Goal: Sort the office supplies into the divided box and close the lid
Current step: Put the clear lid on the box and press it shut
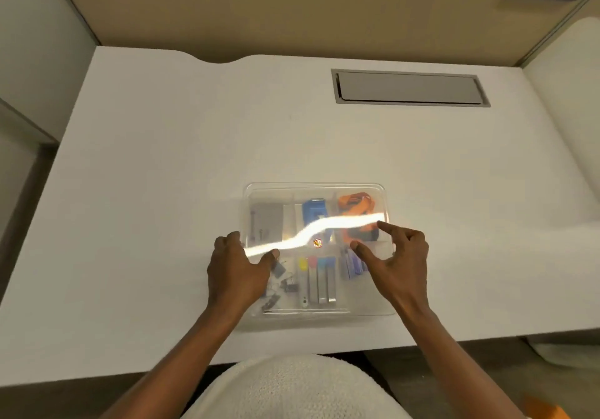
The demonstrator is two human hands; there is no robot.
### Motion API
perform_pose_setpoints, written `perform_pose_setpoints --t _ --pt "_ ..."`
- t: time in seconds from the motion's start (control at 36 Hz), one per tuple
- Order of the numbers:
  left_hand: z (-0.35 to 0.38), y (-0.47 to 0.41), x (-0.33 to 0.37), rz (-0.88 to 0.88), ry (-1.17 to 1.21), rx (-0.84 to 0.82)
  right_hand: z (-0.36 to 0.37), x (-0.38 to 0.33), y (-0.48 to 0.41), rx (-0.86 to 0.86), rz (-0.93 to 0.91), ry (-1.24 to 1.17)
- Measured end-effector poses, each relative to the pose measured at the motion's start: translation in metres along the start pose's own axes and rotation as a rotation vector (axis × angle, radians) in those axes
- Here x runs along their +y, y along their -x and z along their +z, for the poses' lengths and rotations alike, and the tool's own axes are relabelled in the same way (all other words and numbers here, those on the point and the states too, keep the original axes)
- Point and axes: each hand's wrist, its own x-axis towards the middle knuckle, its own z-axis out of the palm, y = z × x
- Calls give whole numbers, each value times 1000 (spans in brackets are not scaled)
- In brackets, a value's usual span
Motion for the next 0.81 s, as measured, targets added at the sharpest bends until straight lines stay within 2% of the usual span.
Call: perform_pose_setpoints --t 0.47,0.81 --pt "32 16 11 57 -181 -1 -2 22 -10 -96 -217 259" --pt "41 21 -1 65 -170 -41 -11 40 -9 -131 -228 310"
